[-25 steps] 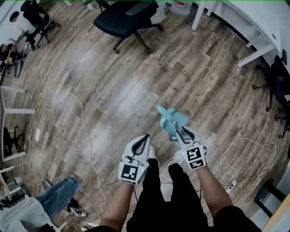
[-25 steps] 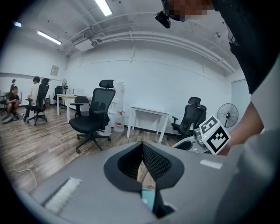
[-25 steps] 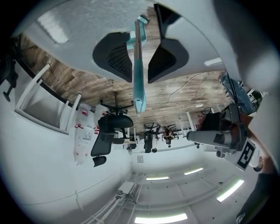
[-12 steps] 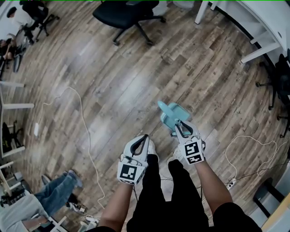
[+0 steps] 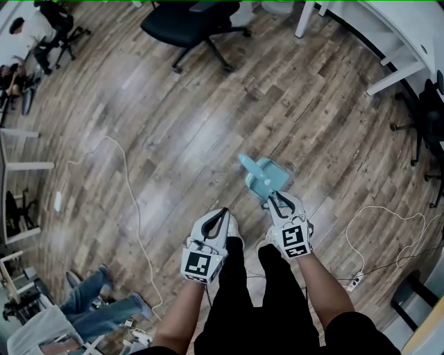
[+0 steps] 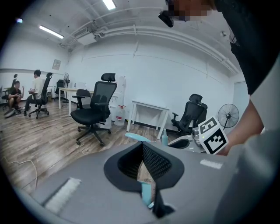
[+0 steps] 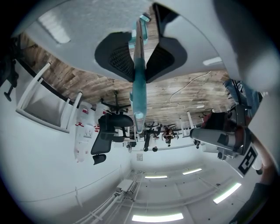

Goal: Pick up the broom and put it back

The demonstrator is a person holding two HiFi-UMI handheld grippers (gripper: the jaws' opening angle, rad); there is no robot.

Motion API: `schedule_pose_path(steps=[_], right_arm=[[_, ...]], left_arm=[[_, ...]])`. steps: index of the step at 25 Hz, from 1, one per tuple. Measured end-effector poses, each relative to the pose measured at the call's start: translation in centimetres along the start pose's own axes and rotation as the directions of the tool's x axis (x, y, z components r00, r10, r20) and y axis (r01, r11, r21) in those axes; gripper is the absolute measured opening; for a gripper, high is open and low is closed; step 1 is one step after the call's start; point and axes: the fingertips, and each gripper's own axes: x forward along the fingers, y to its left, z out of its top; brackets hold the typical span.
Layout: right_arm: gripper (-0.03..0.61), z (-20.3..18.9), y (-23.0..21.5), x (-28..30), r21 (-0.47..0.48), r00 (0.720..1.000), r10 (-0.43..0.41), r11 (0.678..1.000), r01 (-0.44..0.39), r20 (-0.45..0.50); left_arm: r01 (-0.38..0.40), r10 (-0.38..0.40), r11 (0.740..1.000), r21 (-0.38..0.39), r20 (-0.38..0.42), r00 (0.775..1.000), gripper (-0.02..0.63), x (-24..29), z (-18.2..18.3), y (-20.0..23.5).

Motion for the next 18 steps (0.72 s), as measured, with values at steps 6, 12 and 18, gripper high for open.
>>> schedule_pose_path(steps=[6,12,18], right_arm=[[0.089,-0.7,0.5,-2.2,-0.003,1.000,-0.016,1.000,0.016,0.000],[0.087,-1.8,0.4,-4.7,0.015,0.999,-0.038,0.999,0.039,-0.008],[0.087,-2.6,-0.9,-7.8,0.042,0.996,-0.081,0.996,0.082,-0.027]], left_arm=[[0.030,-0.030,1.000,-0.005,-0.016,0.999,0.020,0.0,0.3,-1.4],[0.056,-0.056,0.998,0.032,-0.008,0.998,0.018,0.3,1.3,-2.8],[0.093,-0.093,0.994,0.056,-0.006,0.996,0.018,0.4,3.1,-5.0]])
